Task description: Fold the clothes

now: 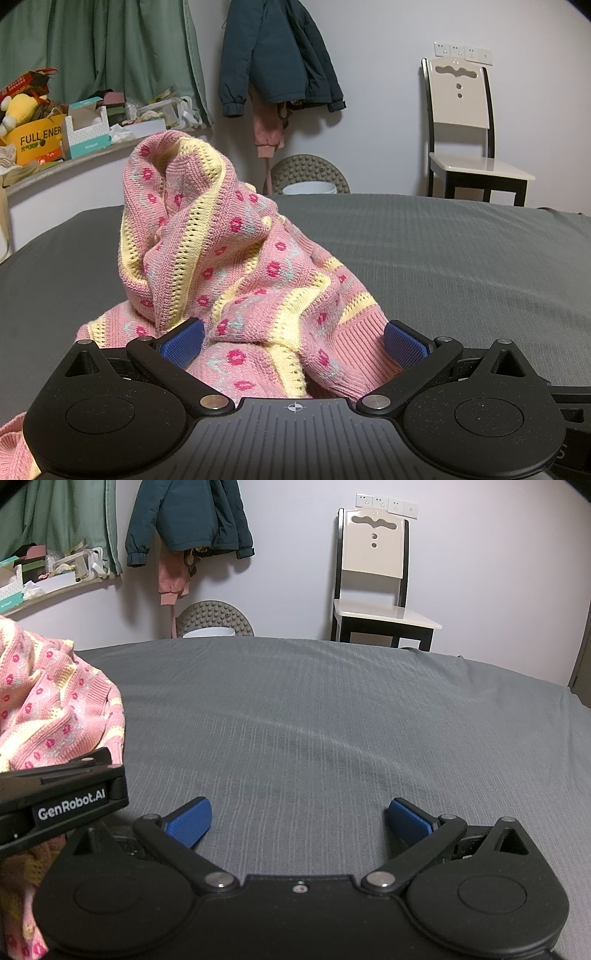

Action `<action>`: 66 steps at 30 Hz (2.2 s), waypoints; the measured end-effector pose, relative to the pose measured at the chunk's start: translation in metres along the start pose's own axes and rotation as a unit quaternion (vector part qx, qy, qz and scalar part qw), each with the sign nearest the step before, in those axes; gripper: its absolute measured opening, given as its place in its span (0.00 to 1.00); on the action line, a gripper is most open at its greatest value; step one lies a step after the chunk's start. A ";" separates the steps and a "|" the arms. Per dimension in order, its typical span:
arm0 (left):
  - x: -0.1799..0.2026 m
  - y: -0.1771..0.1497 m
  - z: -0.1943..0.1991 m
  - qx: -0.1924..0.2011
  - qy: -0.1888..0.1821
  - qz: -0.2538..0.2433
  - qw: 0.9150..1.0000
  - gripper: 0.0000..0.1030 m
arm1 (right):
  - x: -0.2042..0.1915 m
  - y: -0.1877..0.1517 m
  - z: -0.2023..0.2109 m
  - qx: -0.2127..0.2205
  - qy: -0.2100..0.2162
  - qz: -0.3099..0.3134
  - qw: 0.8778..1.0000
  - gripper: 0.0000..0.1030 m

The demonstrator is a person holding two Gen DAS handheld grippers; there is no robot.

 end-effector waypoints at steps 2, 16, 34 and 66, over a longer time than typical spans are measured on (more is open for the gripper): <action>0.001 0.000 0.000 -0.001 0.001 -0.001 1.000 1.00 | 0.000 0.000 0.000 0.000 0.000 -0.001 1.000 1.00; -0.022 0.013 0.060 0.003 -0.067 -0.031 0.997 1.00 | 0.009 -0.009 0.037 -0.020 0.040 0.007 0.999 1.00; -0.074 -0.019 0.111 -0.103 -0.169 -0.072 0.978 0.24 | 0.009 -0.018 0.271 -0.016 0.221 -0.128 0.967 0.98; -0.179 0.037 0.225 0.014 -0.214 -0.040 0.976 0.12 | -0.023 -0.016 0.314 -0.024 0.255 -0.116 0.960 1.00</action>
Point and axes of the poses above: each gripper's, at about its wrist camera, not at the fingertips, and z roughly against the way its jaws point, x to its right, y to its top, the point moved 9 cm from there along -z, roughly the way its jaws point, and after that the axes turned 2 degrees about -z, right-handed, at the moved point
